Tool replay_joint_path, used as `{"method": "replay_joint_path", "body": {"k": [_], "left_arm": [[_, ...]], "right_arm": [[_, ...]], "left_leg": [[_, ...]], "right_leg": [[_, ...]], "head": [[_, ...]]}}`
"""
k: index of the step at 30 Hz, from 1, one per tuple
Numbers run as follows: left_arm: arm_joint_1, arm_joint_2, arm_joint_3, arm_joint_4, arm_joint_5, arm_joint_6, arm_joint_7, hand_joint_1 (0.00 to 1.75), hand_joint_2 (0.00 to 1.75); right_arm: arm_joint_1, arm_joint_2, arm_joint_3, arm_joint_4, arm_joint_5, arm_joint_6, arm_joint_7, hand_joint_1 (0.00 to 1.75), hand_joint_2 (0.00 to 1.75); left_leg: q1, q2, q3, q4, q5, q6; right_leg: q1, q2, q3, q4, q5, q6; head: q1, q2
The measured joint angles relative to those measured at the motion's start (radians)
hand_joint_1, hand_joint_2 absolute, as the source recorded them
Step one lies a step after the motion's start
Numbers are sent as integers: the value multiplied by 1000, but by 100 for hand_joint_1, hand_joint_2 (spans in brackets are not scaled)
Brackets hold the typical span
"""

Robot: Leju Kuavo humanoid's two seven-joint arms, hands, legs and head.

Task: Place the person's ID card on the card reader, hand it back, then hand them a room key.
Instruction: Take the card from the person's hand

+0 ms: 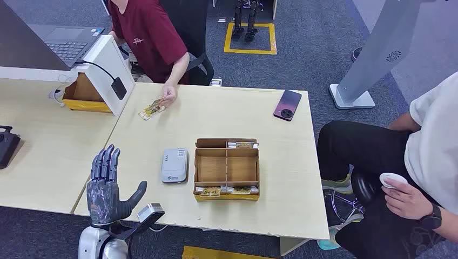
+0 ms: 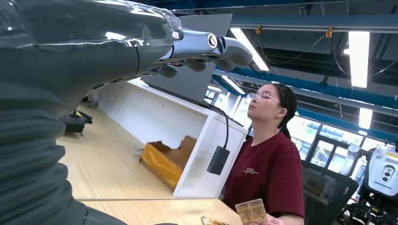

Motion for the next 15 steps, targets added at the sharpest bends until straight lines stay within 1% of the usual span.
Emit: {"method": "replay_joint_path", "body": {"k": [15], "left_arm": [[-1, 0, -16, -2, -1, 0, 0, 0, 175]], "right_arm": [[-1, -2, 3, -1, 14, 2, 2, 0, 0]], "left_leg": [[0, 0, 0, 0, 0, 0]], "right_leg": [[0, 0, 0, 0, 0, 0]], "head": [[0, 0]]}}
